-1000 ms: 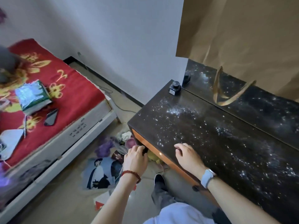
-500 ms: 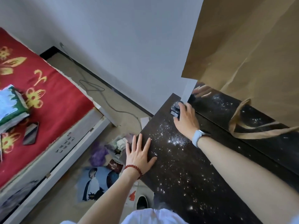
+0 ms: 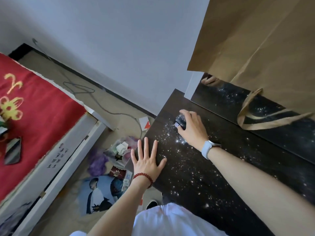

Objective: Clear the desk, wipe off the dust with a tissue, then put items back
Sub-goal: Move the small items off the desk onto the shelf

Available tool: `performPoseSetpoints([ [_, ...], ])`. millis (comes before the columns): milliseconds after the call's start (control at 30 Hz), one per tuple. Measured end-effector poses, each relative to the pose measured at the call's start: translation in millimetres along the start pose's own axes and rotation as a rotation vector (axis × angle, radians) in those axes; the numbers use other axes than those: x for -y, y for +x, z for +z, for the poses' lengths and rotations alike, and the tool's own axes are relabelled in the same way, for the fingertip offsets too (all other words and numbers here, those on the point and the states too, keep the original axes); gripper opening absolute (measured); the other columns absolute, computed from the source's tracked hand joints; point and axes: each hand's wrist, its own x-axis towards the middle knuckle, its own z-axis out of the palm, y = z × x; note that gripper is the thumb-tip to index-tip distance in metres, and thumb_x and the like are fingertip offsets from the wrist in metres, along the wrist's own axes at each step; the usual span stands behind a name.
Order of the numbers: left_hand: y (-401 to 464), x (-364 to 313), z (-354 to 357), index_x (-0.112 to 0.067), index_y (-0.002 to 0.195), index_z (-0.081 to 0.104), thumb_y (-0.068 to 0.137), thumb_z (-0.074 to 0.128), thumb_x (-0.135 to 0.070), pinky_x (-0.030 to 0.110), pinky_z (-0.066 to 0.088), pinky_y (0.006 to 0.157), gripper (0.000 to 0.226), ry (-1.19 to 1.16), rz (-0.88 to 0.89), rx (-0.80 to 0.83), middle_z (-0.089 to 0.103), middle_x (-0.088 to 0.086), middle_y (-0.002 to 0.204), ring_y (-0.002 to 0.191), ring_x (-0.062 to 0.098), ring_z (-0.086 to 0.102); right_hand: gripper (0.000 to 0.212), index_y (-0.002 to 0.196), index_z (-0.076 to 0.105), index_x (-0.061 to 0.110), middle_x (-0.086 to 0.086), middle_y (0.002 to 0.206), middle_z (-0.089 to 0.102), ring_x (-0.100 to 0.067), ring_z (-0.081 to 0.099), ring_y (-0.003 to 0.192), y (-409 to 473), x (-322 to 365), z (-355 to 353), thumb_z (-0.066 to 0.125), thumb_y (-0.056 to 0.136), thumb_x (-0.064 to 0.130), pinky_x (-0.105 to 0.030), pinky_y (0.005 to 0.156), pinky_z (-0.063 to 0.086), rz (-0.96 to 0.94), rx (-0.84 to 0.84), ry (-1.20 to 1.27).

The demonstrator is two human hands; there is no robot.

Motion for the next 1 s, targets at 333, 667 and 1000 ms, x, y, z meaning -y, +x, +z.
performPoseSetpoints([
  [333,-8.9,1.7,-11.4,-0.029,0.145,0.001,0.092,0.023,-0.053,0.057,-0.003,0.114,0.062,-0.049,0.058,-0.055,-0.010,0.006,0.156,0.142,0.027,-0.013,0.065,0.136,0.035,0.025,-0.003,0.115,0.048,-0.017,0.045,0.109,-200.3,10.5,10.8,0.066,0.078,0.020,-0.020,0.087,0.036,0.298,-0.265,0.269],
  [667,-133.0,-98.2,35.0,-0.015,0.135,0.038,0.091,0.045,-0.024,0.042,0.019,0.113,0.046,-0.135,0.556,-0.045,0.028,0.008,0.149,0.139,0.025,0.021,0.069,0.135,0.038,0.023,-0.005,0.115,0.053,-0.023,0.048,0.113,-366.2,-28.3,6.0,0.069,0.074,0.017,-0.030,0.093,0.040,0.687,-0.470,0.310],
  [1000,-291.3,-241.3,144.5,-0.012,0.126,0.050,0.082,0.031,-0.032,0.042,0.032,0.105,0.052,0.006,0.962,0.112,0.047,0.009,0.137,0.129,0.030,0.039,0.067,0.136,0.033,0.021,-0.005,0.123,0.050,-0.021,0.046,0.116,-572.2,-111.5,-27.1,0.066,0.078,0.026,-0.030,0.097,0.039,1.040,-0.674,0.427],
])
